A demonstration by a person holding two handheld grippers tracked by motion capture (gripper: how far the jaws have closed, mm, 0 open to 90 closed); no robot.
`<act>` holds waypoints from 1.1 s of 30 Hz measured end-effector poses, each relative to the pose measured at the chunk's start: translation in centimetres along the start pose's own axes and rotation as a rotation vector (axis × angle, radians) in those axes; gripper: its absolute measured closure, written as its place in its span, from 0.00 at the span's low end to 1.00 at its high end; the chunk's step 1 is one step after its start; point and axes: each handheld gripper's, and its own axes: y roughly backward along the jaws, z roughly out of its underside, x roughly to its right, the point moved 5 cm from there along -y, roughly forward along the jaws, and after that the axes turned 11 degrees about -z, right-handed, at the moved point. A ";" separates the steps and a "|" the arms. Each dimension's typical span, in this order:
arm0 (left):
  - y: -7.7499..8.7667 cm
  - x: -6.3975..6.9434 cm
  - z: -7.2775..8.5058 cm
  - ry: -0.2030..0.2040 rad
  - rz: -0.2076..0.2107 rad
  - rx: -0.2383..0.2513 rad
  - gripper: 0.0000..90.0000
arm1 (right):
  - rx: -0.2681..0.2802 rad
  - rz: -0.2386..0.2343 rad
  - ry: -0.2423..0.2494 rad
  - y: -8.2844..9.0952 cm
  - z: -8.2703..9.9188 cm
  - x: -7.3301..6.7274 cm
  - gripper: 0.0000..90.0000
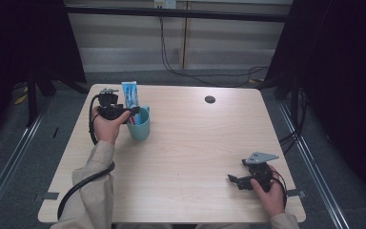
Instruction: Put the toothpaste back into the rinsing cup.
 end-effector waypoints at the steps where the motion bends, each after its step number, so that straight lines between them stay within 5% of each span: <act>1: 0.1 0.0 0.0 0.000 0.008 0.000 0.26 | 0.000 0.000 0.000 0.0 0.0 0.0 0.13; 17: 1.8 -0.1 0.4 -0.017 0.061 0.002 0.24 | -0.001 0.001 -0.001 0.0 0.0 0.0 0.13; 33: 3.3 -0.5 1.5 -0.026 0.071 -0.004 0.22 | 0.000 0.000 -0.001 0.0 0.0 0.0 0.13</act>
